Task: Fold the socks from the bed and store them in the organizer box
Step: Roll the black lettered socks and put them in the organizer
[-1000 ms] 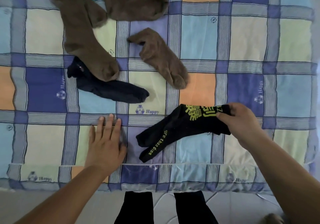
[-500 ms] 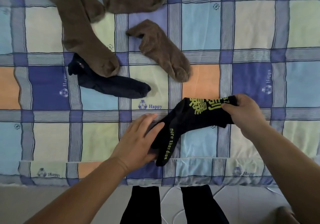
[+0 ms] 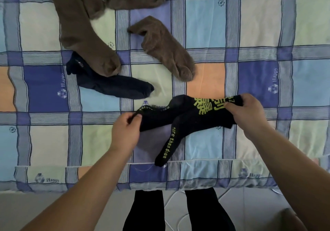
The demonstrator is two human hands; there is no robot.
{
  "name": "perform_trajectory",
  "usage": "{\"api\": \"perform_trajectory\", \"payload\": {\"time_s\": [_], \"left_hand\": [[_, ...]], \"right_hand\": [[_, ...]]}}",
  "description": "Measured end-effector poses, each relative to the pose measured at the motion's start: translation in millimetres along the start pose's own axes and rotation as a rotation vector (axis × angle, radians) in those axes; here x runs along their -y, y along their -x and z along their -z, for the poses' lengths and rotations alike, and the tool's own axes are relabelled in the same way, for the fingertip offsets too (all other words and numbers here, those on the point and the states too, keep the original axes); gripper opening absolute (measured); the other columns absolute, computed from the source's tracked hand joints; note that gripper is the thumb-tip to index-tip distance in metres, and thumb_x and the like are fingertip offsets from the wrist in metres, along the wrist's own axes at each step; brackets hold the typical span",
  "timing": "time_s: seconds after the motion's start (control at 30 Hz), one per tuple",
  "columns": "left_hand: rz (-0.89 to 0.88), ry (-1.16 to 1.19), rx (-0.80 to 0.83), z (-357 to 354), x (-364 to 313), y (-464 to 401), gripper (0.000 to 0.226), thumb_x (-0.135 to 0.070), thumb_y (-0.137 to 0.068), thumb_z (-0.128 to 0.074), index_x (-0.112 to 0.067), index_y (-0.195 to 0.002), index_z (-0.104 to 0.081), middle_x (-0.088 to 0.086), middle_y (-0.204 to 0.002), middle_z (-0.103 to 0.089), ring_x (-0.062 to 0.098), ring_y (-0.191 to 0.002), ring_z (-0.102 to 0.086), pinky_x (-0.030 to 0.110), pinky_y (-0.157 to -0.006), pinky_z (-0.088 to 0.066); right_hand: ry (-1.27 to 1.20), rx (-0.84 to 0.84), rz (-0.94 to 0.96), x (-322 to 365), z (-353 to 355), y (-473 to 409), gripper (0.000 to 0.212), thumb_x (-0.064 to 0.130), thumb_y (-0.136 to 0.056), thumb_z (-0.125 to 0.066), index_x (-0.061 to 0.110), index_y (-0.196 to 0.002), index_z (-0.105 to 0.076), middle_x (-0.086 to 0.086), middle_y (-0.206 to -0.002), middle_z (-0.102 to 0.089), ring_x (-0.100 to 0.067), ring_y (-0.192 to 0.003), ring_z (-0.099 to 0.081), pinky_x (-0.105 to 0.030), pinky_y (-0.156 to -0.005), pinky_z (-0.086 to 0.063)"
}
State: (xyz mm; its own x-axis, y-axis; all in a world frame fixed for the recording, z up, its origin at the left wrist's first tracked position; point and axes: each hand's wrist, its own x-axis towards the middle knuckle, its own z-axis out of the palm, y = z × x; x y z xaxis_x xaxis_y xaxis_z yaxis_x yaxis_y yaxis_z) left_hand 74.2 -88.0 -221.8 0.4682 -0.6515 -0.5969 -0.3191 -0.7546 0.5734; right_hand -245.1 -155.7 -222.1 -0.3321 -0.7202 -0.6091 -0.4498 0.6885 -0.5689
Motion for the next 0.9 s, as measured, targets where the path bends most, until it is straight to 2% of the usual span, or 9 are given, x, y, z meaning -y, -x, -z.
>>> {"api": "perform_trajectory", "payload": {"time_s": [0.07,0.17,0.3,0.4,0.5,0.57,0.63,0.73,0.9], "left_hand": [[-0.011,-0.022,-0.048,1.5,-3.7,-4.1,0.014,-0.031,-0.088,-0.064,-0.019,-0.091,-0.058,-0.012,-0.077,-0.059,0.019,-0.08,-0.062,0.031,-0.072,-0.046],[-0.294,-0.184,-0.203,4.2,-6.3,8.4,0.024,-0.033,-0.087,-0.063,-0.017,-0.076,-0.049,-0.008,-0.069,-0.049,0.015,-0.063,-0.05,0.031,-0.056,-0.041],[-0.516,-0.342,0.06,-0.1,1.8,46.2,0.037,-0.066,-0.083,-0.049,-0.029,-0.078,-0.05,-0.012,-0.072,-0.052,0.007,-0.065,-0.049,0.028,-0.056,-0.04],[-0.416,-0.526,0.32,-16.4,15.7,71.4,0.064,-0.074,-0.068,-0.061,-0.03,-0.115,-0.051,-0.018,-0.102,-0.051,0.004,-0.093,-0.049,0.027,-0.077,-0.046],[-0.367,-0.438,0.283,-24.9,15.6,78.5,0.016,-0.039,-0.081,-0.068,-0.031,-0.085,-0.055,-0.015,-0.076,-0.055,0.006,-0.076,-0.056,0.025,-0.062,-0.04],[-0.228,-0.23,0.28,-17.0,9.2,70.8,0.017,-0.027,-0.085,-0.066,-0.034,-0.074,-0.056,-0.014,-0.064,-0.06,0.0,-0.06,-0.056,0.016,-0.051,-0.038],[-0.176,-0.037,0.264,-1.4,-5.0,57.7,0.01,-0.027,-0.086,-0.068,-0.034,-0.081,-0.064,-0.023,-0.071,-0.065,-0.006,-0.061,-0.059,0.007,-0.052,-0.041],[-0.18,0.189,0.281,18.9,-29.3,37.5,0.012,-0.028,-0.082,-0.071,-0.036,-0.091,-0.068,-0.018,-0.078,-0.071,-0.005,-0.069,-0.064,0.005,-0.058,-0.045],[-0.146,0.01,0.197,12.9,-33.1,3.7,0.007,-0.03,-0.081,-0.073,-0.029,-0.086,-0.069,-0.013,-0.076,-0.07,0.001,-0.073,-0.064,0.012,-0.059,-0.045]], "right_hand": [[-0.003,-0.008,0.0,0.4,-0.9,0.3,0.013,0.027,-0.08,-0.071,0.022,-0.085,-0.06,-0.001,-0.088,-0.069,-0.022,-0.083,-0.068,-0.038,-0.072,-0.058],[0.008,-0.021,0.007,0.5,-1.8,0.9,0.013,0.026,-0.081,-0.071,0.023,-0.083,-0.058,0.001,-0.086,-0.068,-0.019,-0.08,-0.067,-0.034,-0.068,-0.056],[0.029,-0.029,0.026,1.8,-2.5,3.4,0.013,0.026,-0.082,-0.07,0.025,-0.08,-0.057,0.004,-0.083,-0.067,-0.014,-0.077,-0.065,-0.028,-0.06,-0.048],[0.032,-0.034,0.035,2.9,-2.0,5.6,0.014,0.026,-0.083,-0.069,0.026,-0.079,-0.056,0.005,-0.082,-0.066,-0.011,-0.075,-0.063,-0.026,-0.057,-0.045],[0.05,-0.03,0.043,3.6,-1.5,6.9,0.013,0.026,-0.083,-0.069,0.026,-0.08,-0.056,0.006,-0.081,-0.066,-0.01,-0.074,-0.063,-0.024,-0.054,-0.042],[0.048,-0.036,0.049,3.6,0.3,8.0,0.013,0.026,-0.084,-0.069,0.024,-0.08,-0.057,0.005,-0.081,-0.066,-0.012,-0.075,-0.063,-0.025,-0.056,-0.043],[0.062,-0.072,0.079,2.4,4.3,11.2,0.013,0.028,-0.084,-0.069,0.023,-0.082,-0.057,0.005,-0.081,-0.065,-0.015,-0.076,-0.063,-0.029,-0.062,-0.047],[0.031,-0.143,0.131,-3.3,10.9,19.9,0.014,0.035,-0.083,-0.069,0.026,-0.085,-0.058,0.009,-0.081,-0.065,-0.011,-0.076,-0.063,-0.03,-0.065,-0.046],[0.049,-0.153,0.113,-22.7,5.8,28.4,0.021,0.039,-0.083,-0.071,0.024,-0.086,-0.058,0.006,-0.079,-0.065,-0.016,-0.074,-0.063,-0.028,-0.06,-0.041]]}}
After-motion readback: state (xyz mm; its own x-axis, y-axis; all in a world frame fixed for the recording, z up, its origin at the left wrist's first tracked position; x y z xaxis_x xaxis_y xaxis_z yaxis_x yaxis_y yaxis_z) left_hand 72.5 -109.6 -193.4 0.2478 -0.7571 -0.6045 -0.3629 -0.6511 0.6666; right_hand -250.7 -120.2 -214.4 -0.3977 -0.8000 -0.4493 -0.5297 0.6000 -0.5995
